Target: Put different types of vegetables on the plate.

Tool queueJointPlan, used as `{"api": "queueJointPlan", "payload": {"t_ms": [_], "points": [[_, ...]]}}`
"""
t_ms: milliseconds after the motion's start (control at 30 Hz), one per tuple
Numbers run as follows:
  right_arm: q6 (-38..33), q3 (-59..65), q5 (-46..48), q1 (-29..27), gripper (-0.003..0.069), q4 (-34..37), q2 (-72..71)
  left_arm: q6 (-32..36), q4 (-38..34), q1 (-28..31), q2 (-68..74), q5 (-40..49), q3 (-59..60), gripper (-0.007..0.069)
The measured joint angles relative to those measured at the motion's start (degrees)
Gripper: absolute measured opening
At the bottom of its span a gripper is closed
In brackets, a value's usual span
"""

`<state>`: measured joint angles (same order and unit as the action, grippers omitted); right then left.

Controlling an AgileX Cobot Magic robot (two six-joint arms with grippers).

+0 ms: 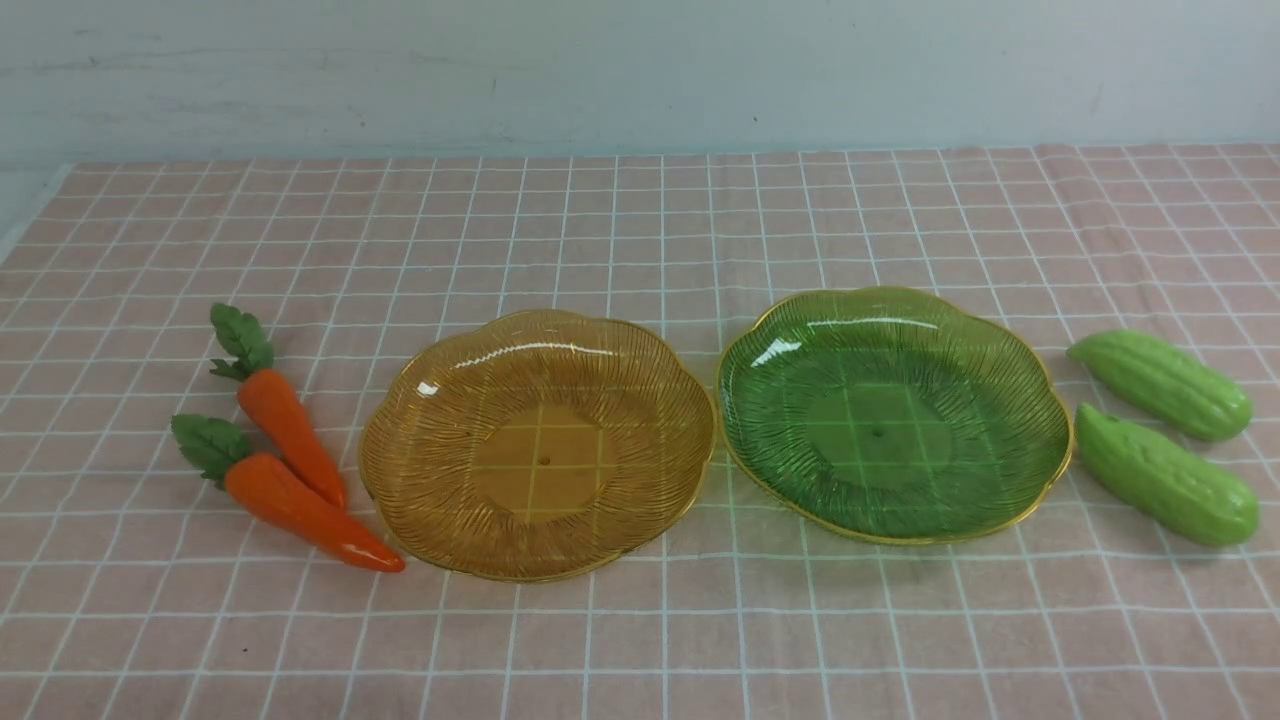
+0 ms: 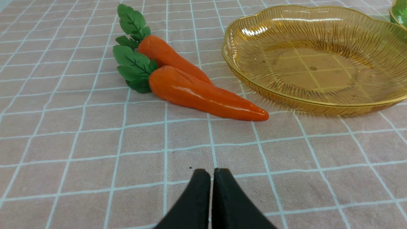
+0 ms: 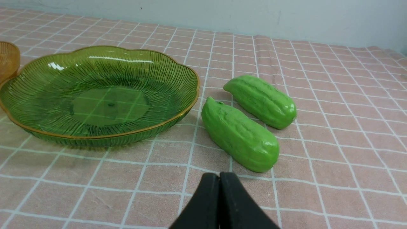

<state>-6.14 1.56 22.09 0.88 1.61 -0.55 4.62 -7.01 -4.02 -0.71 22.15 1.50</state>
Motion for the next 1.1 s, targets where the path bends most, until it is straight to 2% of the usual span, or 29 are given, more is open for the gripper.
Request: {"api": "queueJointPlan", "payload": {"t_ms": [367, 467, 533, 600, 633, 700, 800, 900, 1000, 1100], "points": [[0.4, 0.0, -0.1, 0.0, -0.0017, 1.1, 0.0, -1.2, -1.5, 0.0, 0.0, 0.0, 0.0, -0.0001], [8.8, 0.0, -0.5, 0.0, -0.0017, 16.5, 0.0, -9.4, -14.5, 0.0, 0.0, 0.3, 0.0, -0.0001], [15.4, 0.0, -2.0, 0.0, -0.0017, 31.3, 0.0, -15.4, -27.2, 0.0, 0.0, 0.7, 0.1, -0.0001], [18.3, 0.0, -3.5, 0.0, -0.0017, 42.9, 0.0, -19.2, -36.2, 0.0, 0.0, 0.7, 0.1, -0.0001], [18.5, 0.0, -3.8, 0.0, -0.0017, 46.5, 0.0, -20.3, -41.9, 0.0, 0.0, 0.7, 0.1, -0.0001], [18.2, 0.0, -5.0, 0.0, -0.0017, 50.1, 0.0, -20.4, -47.7, 0.0, 0.0, 0.2, 0.1, -0.0001], [15.4, -0.5, -6.1, 0.0, -0.0017, 51.1, 0.0, -17.0, -54.6, 0.0, 0.0, -3.0, 0.1, -0.0001], [8.9, -6.6, -5.4, 0.0, -0.0017, 48.9, 0.2, -11.0, -56.3, 0.0, 0.0, -2.5, -2.4, -0.0002], [3.6, -17.0, -1.1, 0.0, -0.0015, 42.4, 5.6, -5.0, -54.7, 0.0, 3.6, 1.1, -8.2, -0.0003], [3.9, -25.9, 10.7, 0.0, -0.0014, 30.7, 17.3, -2.5, -48.0, 0.0, 12.8, 8.8, -14.6, -0.0003]]}}
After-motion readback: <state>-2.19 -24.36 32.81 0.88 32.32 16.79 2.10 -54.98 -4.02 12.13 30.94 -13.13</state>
